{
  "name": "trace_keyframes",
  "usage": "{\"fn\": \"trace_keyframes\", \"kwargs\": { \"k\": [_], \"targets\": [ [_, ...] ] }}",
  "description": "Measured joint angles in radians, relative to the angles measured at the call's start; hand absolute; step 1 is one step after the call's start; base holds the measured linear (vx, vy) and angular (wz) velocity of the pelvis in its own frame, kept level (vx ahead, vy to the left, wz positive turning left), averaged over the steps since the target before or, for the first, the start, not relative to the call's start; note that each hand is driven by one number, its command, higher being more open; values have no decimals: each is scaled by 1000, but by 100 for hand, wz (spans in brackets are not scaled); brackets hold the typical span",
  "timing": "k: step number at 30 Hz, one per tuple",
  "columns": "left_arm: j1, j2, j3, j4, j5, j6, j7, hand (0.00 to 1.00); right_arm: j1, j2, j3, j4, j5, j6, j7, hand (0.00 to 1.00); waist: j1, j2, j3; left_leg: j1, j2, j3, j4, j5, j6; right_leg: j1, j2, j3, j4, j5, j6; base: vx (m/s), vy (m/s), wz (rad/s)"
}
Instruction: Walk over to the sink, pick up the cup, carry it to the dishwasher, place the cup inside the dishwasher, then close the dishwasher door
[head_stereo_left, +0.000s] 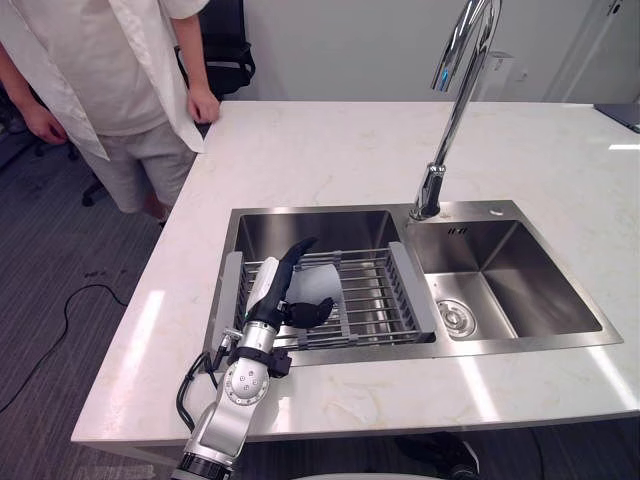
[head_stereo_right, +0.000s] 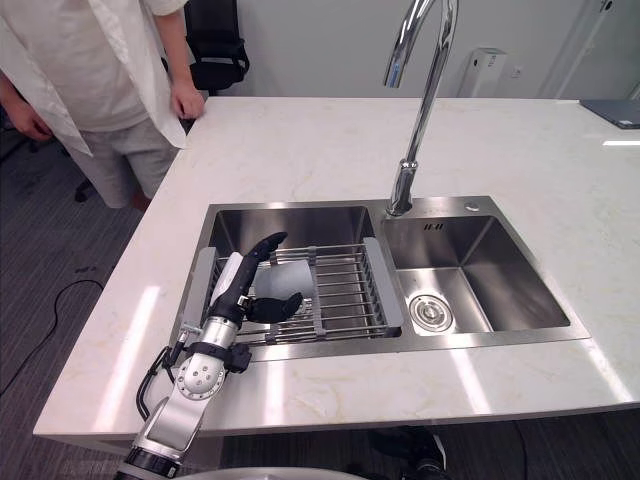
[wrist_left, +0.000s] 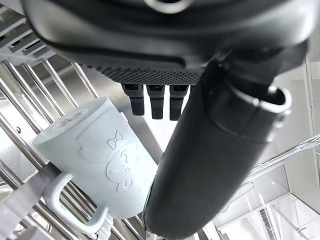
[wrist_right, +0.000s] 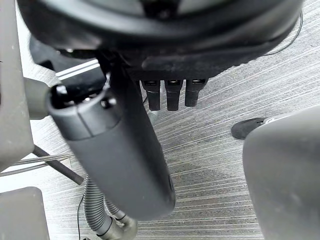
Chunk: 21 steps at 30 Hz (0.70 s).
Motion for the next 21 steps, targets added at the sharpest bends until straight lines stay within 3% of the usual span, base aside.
{"fn": "trace_keyframes", "kwargs": {
  "k": [21],
  "targets": [
    [-1, 64, 67, 45, 85, 13, -3, 90, 11, -27, -1, 22, -2, 0, 15, 90, -8, 0, 0, 1, -6, -2, -12, 0, 1, 9, -3, -2, -29, 8, -2, 0, 0, 0]
  ]
}}
